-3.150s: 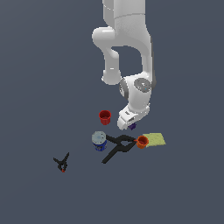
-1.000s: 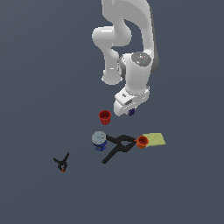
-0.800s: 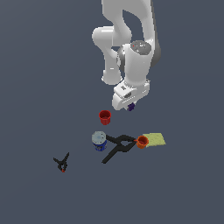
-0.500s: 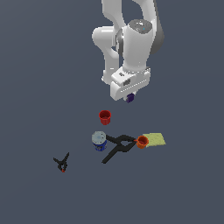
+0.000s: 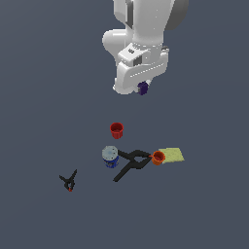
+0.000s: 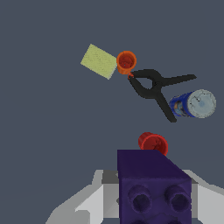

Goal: Pick up a designated object from a clutter of objects.

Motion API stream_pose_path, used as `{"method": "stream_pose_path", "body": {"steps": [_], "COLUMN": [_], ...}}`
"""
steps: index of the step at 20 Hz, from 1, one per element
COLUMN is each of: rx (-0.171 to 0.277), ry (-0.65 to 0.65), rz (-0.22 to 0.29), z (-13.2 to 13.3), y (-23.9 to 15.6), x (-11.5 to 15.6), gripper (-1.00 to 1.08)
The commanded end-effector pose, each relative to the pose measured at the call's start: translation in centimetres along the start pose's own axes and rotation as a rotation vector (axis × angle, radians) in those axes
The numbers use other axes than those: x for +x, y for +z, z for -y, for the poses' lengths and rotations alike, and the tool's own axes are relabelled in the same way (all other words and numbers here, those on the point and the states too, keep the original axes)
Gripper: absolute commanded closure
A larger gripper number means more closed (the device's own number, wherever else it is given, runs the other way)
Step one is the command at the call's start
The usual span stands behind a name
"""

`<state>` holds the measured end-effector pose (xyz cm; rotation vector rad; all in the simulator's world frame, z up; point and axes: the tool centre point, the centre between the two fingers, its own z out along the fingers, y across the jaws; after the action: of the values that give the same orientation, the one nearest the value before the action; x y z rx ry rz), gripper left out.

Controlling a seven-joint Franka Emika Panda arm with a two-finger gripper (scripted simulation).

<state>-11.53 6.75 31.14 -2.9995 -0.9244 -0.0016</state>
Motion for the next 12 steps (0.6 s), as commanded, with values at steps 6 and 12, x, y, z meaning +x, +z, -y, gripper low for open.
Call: {"method": "stream_pose_path", "body": {"steps": [6,12], "rx": [-0.001,-0.002], "ry": [0.001,0.001], "rz": [0.001,0.001], "z": [-0.4,-0.7], "y": [-6.3,-9.6], "x": [-1.5,-2.2], "gripper": [1.08,1.08]}}
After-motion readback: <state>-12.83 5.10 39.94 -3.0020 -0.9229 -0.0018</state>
